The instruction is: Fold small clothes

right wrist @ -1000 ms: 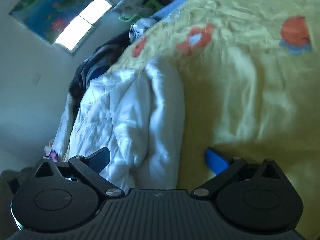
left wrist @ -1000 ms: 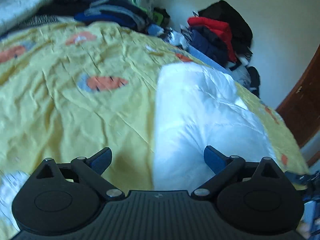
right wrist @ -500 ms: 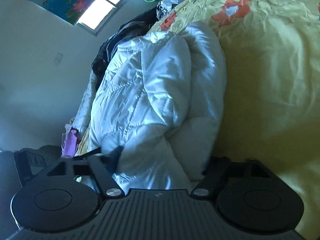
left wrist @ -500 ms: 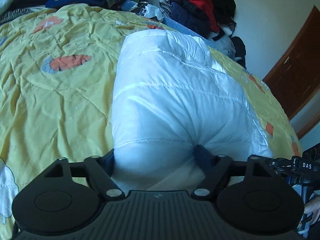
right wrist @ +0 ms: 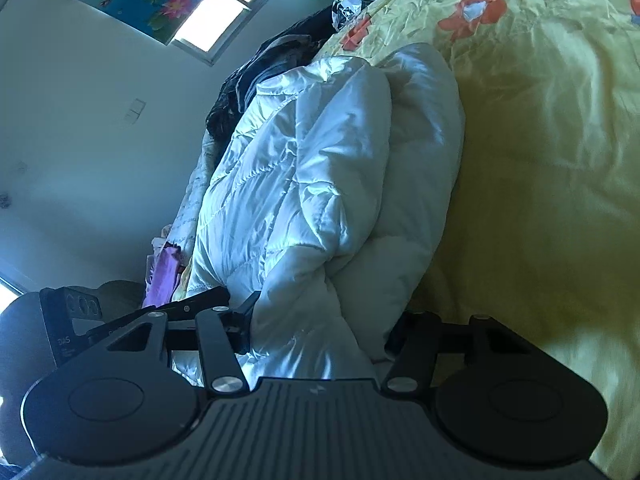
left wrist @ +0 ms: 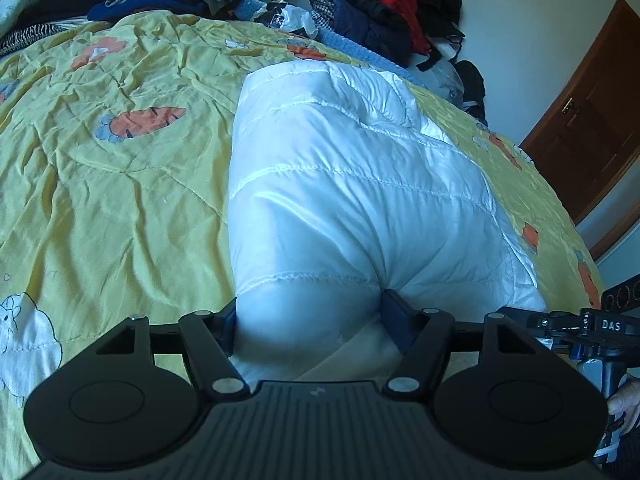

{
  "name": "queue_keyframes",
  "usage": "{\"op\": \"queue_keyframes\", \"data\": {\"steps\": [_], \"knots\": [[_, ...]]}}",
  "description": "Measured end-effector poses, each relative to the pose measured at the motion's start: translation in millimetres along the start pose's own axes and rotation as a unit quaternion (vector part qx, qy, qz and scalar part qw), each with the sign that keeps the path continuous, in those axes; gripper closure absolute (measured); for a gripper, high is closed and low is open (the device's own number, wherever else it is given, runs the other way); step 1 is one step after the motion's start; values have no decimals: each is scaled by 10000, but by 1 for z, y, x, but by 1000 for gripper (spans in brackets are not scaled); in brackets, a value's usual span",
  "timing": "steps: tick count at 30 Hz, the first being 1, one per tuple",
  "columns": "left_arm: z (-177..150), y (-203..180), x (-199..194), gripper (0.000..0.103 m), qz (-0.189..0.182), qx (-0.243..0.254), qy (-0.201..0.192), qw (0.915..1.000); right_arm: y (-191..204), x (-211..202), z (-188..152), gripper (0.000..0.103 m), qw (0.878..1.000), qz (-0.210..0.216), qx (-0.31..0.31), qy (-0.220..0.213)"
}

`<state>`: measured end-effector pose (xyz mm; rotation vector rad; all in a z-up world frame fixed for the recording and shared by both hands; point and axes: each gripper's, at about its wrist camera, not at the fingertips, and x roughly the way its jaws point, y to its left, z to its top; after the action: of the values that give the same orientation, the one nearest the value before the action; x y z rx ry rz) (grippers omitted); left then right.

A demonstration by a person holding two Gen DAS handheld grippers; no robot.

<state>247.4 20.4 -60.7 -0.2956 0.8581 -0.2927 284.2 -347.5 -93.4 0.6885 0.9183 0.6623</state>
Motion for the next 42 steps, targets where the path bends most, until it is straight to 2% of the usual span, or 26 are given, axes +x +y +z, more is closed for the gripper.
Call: {"op": "queue_keyframes", "data": {"steps": [3,6,9,12,15,16,17,18,19,20,21,22,23,24,25,26,28,30,31,32,33,34,37,39,41,42], "knots": [[-3,4,-2,22,4,-133,-237,9996,-12,3,1,36,9992,65,360,-144],[-10,9,-19,22,74,-194,-546,9983,-15,-15,-3,32,9974,39,609,-391],[-21,24,-44,20,334,-172,-890,9953,-20,-54,-16,28,9952,-198,576,-765],[-26,58,-67,19,839,-314,-1016,9908,-36,-121,-34,28,9867,-657,720,-1302],[-15,103,-97,19,1657,-436,-1229,9775,-53,-211,-52,28,9641,-1428,991,-2007],[-9,120,-110,19,2012,-459,-1418,9682,-57,-247,-56,28,9498,-1850,1088,-2277],[-2,136,-123,19,2452,-462,-1650,9542,-56,-278,-59,28,9333,-2315,1078,-2526],[4,148,-135,19,2934,-430,-1855,9368,-48,-315,-60,28,9026,-3130,834,-2834],[12,158,-147,19,3479,-315,-2083,9135,-35,-338,-59,28,8640,-4004,381,-3027],[17,164,-157,19,3978,-149,-2312,8877,-18,-351,-60,28,8076,-5003,-268,-3111],[21,166,-166,19,4453,13,-2519,8592,-1,-353,-61,29,7216,-6115,-1114,-3049],[24,164,-174,19,4739,121,-2658,8394,11,-349,-64,29,6499,-6797,-1742,-2921],[24,159,-180,18,4770,153,-2757,8344,20,-343,-69,26,6019,-7130,-2265,-2795],[21,152,-185,17,4573,100,-2854,8422,30,-335,-73,20,5909,-7124,-2641,-2713],[16,142,-186,16,4267,37,-2896,8568,40,-324,-78,13,6108,-6864,-2866,-2715],[9,130,-182,16,3932,20,-2837,8746,49,-312,-82,3,6458,-6493,-2946,-2731],[-9,99,-163,16,3312,99,-2531,9089,65,-273,-90,2,7401,-5424,-2868,-2751],[-32,64,-136,16,2701,250,-2215,9367,76,-222,-99,4,8316,-4182,-2642,-2524],[-45,44,-121,16,2417,378,-2043,9478,80,-195,-104,4,8647,-3639,-2538,-2355],[-58,27,-107,16,2228,516,-1882,9551,85,-167,-110,4,8879,-3234,-2478,-2134],[-70,11,-94,16,2114,660,-1736,9596,91,-136,-116,5,9049,-2937,-2430,-1893],[-80,-4,-81,16,2060,745,-1586,9627,94,-113,-120,5,9133,-2796,-2387,-1754],[-100,-31,-56,16,1734,801,-1166,9746,95,-63,-128,5,9283,-2646,-2133,-1506],[-112,-42,-45,16,1766,777,-1022,9759,93,-43,-136,5,9338,-2805,-1839,-1243],[-117,-47,-36,16,1703,845,-838,9782,92,-22,-139,5,9311,-2978,-1802,-1088],[-119,-50,-34,15,1776,896,-896,9759,90,-15,-141,4,9287,-3091,-1772,-1026]]}}
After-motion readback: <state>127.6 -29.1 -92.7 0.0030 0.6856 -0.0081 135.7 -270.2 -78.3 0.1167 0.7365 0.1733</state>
